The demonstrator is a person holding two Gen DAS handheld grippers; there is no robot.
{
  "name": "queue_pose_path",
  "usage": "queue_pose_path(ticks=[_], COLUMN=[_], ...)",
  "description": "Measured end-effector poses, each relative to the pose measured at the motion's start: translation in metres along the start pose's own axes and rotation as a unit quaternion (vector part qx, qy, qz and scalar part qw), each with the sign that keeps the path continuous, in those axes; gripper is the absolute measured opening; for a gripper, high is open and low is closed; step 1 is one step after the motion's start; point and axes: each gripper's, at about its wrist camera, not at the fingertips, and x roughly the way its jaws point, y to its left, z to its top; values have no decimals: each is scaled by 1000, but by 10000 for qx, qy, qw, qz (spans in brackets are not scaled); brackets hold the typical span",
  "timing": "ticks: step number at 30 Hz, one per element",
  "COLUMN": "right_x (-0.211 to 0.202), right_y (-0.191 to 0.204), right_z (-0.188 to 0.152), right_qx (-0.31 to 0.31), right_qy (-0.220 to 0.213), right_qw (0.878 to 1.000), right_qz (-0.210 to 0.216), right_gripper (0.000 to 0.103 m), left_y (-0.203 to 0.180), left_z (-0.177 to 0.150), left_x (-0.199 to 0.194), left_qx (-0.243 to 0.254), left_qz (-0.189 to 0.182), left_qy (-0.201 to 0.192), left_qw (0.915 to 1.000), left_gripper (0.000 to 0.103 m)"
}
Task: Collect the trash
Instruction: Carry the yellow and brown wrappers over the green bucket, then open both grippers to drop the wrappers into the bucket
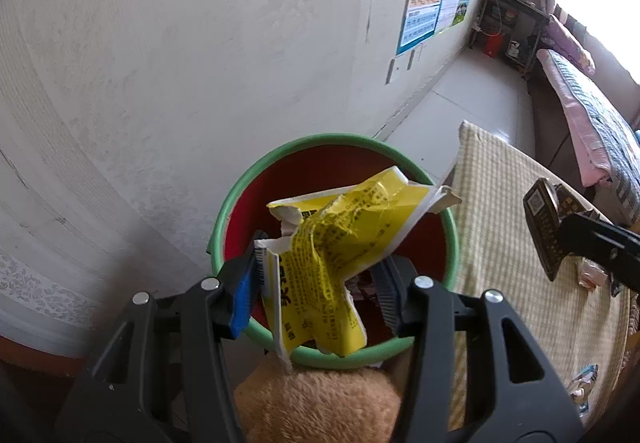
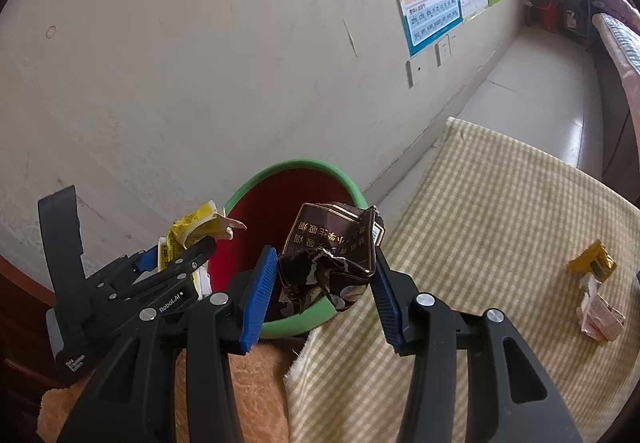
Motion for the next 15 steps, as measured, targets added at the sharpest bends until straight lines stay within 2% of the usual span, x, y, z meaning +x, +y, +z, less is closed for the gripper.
queue_pose_path(ticks=[11,15], right_x=[29,37], right_y=[15,21], right_z=[15,21], right_qx=[-38,-74], right_qy=[245,281], right_qw=[9994,9992], right_qz=[239,290], right_gripper=[46,46], left_y=[20,27], left_z=[5,4], left_x=[20,31], left_qx=[-111,-211], left_qz=[159,110], left_qy=[161,292], left_qw=[9997,9993], left_gripper=[48,48])
